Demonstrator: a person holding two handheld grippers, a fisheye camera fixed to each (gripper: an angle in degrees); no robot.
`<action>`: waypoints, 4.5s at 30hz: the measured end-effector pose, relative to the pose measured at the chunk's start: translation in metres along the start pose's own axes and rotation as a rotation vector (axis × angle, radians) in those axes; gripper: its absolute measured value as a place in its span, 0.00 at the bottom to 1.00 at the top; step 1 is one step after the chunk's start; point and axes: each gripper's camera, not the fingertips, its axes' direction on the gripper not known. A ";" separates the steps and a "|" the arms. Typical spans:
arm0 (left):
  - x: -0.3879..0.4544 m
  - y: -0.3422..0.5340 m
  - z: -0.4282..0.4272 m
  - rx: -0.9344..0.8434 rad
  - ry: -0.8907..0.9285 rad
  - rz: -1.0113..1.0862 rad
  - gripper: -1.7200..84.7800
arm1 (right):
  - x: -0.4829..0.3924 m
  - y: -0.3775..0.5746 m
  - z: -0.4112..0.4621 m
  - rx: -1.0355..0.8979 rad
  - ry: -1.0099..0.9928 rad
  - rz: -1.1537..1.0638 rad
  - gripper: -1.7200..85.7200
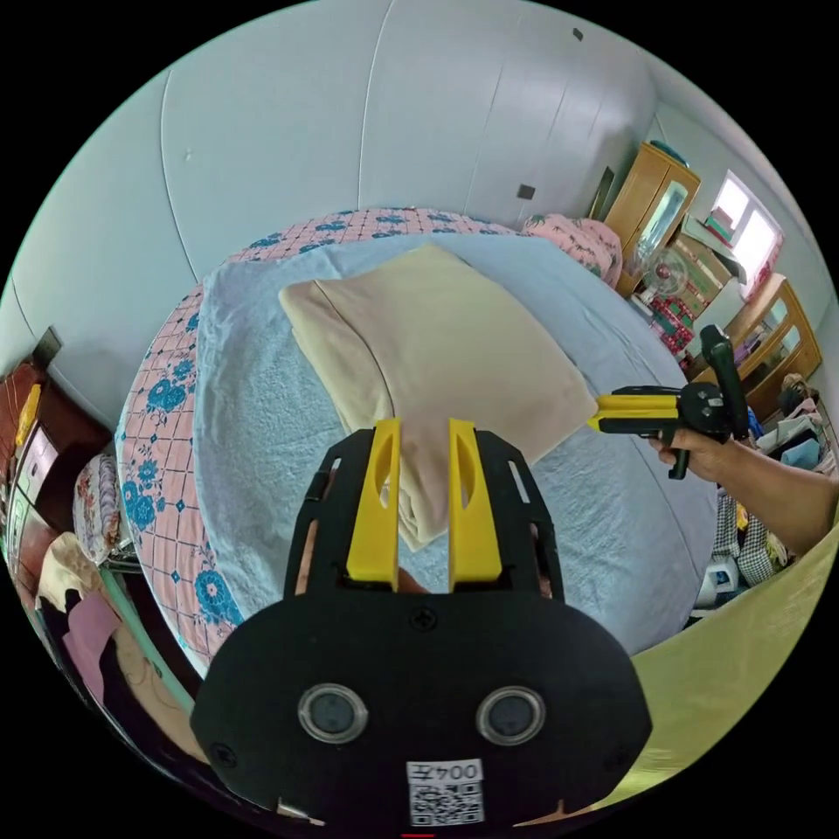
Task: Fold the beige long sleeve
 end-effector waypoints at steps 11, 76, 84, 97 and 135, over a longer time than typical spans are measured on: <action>-0.029 0.009 0.036 -0.067 -0.039 0.019 0.06 | 0.027 -0.013 -0.043 -0.046 -0.009 -0.055 0.06; -0.204 0.015 0.012 0.182 0.823 -1.093 0.18 | 0.339 -0.148 -0.127 -0.082 -0.924 0.475 0.25; -0.181 0.015 0.000 0.179 0.988 -1.173 0.18 | 0.397 -0.209 -0.032 -0.051 -1.198 0.593 0.30; -0.080 0.032 -0.015 0.127 0.946 -1.040 0.17 | 0.309 -0.304 0.120 -0.303 -1.154 0.433 0.18; 0.479 0.512 -0.621 0.553 -0.119 -0.701 0.17 | -0.383 0.200 0.117 0.483 -0.806 -0.533 0.12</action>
